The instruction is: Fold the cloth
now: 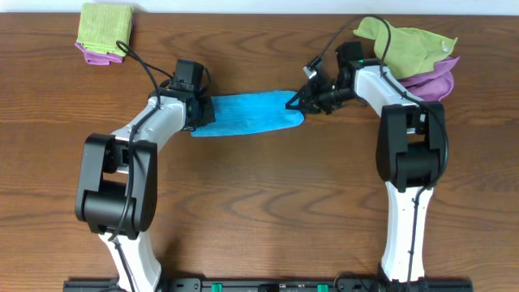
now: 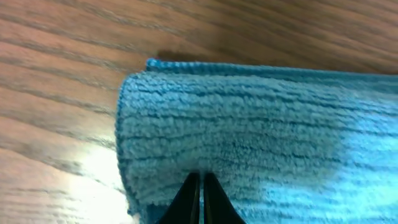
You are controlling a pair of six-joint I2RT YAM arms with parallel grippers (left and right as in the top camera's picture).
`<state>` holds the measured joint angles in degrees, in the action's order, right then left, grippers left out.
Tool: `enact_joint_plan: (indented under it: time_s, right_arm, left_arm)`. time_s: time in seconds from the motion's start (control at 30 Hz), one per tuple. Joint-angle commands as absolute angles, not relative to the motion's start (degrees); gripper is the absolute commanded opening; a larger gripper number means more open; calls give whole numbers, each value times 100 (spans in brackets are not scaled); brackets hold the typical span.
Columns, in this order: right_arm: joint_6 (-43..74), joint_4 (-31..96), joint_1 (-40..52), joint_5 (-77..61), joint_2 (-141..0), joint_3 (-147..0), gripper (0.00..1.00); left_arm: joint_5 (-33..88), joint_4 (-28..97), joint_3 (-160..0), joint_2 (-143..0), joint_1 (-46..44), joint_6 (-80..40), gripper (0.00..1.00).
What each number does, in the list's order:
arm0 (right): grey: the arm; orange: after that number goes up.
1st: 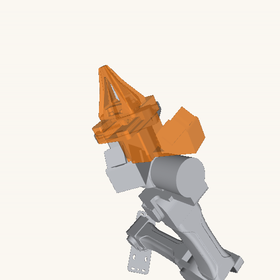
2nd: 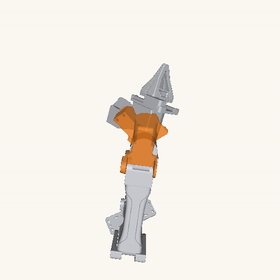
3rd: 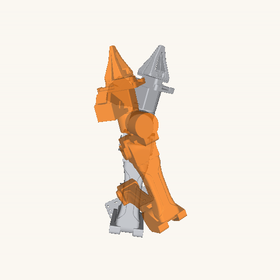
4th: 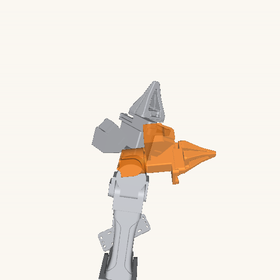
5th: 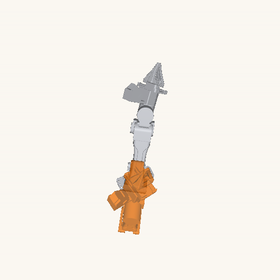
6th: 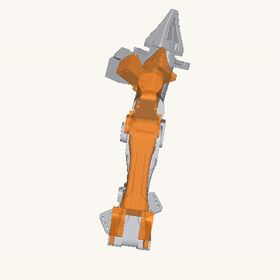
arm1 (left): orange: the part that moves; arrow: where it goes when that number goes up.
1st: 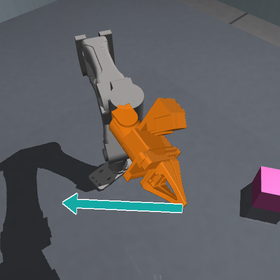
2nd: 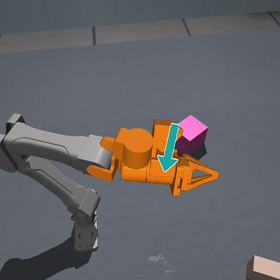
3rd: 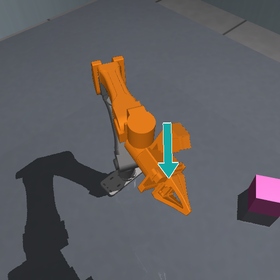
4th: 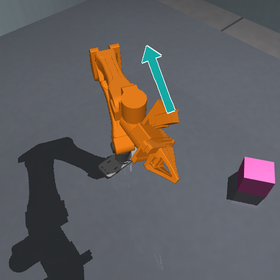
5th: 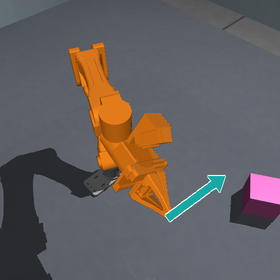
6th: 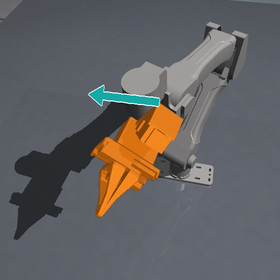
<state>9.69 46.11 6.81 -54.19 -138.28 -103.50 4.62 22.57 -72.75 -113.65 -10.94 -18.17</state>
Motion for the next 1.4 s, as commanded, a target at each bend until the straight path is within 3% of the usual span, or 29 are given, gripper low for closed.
enact_joint_plan:
  time_s: [0.0,0.27,0.4,0.87,1.37]
  right_arm:
    - [884,5186,604,-4807,-13716,-11072,1]
    - [1039,7940,572,-1050,-13517,-12999,1]
    - [1647,8374,729,196,-13515,-13531,2]
    - [1457,7336,2808,1656,-13826,-13155,1]
    - [1450,7432,3197,1133,-14263,-13146,1]
  left_arm:
    - [668,2322,-7644,-10637,-1085,-1844,5]
    - [381,2867,-7870,-8818,-1085,-1844,6]
    - [388,3341,-7870,-8162,-1085,-1846,6]
    - [388,3844,-7870,-6156,-1085,-1844,8]
    - [408,4198,-7870,-5782,-1085,-1844,11]
